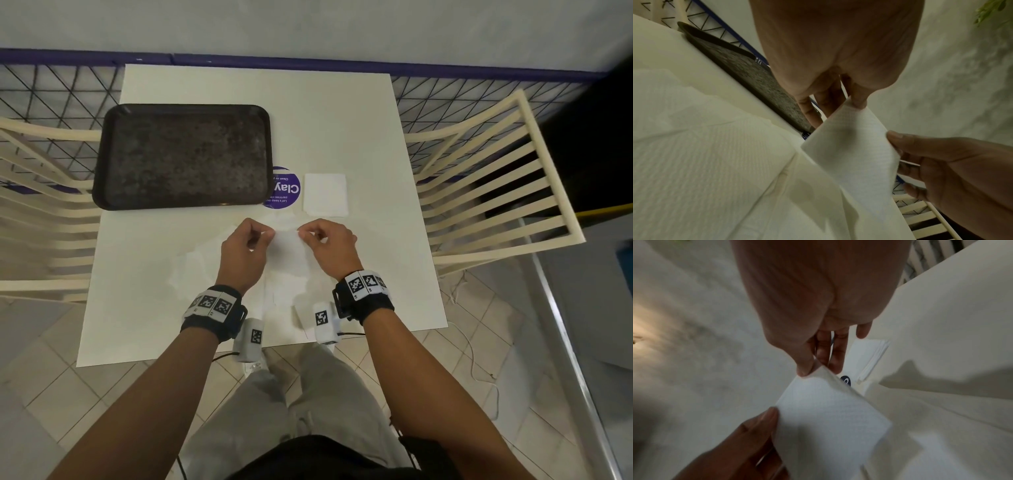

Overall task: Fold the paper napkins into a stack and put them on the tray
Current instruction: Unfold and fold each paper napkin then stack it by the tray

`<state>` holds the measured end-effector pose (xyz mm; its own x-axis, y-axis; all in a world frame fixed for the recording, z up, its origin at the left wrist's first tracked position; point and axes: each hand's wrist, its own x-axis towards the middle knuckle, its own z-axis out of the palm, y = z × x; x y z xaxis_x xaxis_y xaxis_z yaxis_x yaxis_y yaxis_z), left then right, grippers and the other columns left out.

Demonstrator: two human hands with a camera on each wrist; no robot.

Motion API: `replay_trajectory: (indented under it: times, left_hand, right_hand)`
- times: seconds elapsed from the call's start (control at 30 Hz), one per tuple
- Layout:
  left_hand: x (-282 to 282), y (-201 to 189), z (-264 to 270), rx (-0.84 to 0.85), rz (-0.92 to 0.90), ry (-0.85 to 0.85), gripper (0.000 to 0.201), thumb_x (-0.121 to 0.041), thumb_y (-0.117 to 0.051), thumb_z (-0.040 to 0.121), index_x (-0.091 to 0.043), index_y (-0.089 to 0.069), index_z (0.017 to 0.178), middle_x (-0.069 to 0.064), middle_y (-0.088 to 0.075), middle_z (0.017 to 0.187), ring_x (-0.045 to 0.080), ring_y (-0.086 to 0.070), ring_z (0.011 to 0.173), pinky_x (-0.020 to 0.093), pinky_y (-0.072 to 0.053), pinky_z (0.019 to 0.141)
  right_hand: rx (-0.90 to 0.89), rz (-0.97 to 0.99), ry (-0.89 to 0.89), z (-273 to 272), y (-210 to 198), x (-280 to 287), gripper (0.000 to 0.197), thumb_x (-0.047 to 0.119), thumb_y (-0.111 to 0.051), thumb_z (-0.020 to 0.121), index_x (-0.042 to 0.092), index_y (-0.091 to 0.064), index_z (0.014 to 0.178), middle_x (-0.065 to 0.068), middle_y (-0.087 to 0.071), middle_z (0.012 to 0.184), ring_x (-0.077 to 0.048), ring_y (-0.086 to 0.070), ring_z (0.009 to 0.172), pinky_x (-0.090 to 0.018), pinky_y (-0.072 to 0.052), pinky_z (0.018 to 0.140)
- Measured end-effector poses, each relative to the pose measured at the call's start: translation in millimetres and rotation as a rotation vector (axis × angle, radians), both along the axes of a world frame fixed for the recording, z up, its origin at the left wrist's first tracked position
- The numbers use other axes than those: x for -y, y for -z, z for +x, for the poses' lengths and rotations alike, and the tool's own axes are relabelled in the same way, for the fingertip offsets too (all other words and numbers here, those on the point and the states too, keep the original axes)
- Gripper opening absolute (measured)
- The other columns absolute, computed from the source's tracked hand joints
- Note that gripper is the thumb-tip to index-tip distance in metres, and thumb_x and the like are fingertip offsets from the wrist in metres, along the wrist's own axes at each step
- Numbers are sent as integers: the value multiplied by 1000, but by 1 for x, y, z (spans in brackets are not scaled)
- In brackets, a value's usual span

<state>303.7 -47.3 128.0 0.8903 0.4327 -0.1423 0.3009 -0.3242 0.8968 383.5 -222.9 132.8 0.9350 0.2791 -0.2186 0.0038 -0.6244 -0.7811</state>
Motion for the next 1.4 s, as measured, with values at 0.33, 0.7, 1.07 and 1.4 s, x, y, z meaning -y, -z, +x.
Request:
replay_trajectory:
  times: [0.33, 0.7, 1.07, 1.4]
  left_hand:
    - [9, 5, 0, -18, 21, -33, 12, -25, -53, 107, -18, -64, 108, -5, -69, 103, 6, -61, 88, 15, -44, 72]
    - [9, 8, 11, -64, -9, -128, 18, -25, -50, 109, -15, -62, 117, -1, -65, 104, 18, -61, 92, 28, -48, 82]
    - [-1, 34, 9, -343, -44, 128, 18, -32, -52, 107, -20, -66, 112, 0, -74, 86, 20, -68, 68, 24, -49, 65]
    - [-1, 61, -7, -453, -49, 138, 13, -22, -56, 105, -19, -68, 106, -2, -75, 84, 16, -71, 75, 30, -59, 74]
  right_hand:
    - [-170, 285, 229, -4, 8, 0, 5, 22, -76, 87, 21, -81, 89, 4, -78, 87, -15, -72, 82, -42, -59, 89]
    - [-353, 127, 78, -17, 14, 2, 20, 24, -70, 92, 6, -63, 92, 5, -53, 67, -1, -56, 60, -17, -44, 67]
    - [-245, 49, 294, 90, 37, 9, 13, 22, -67, 89, 9, -68, 88, -14, -73, 93, -23, -69, 76, -29, -57, 68]
    - [-227, -156, 342, 145, 51, 7, 29, 25, -66, 94, 11, -68, 119, -8, -69, 120, -25, -63, 110, -24, -44, 90]
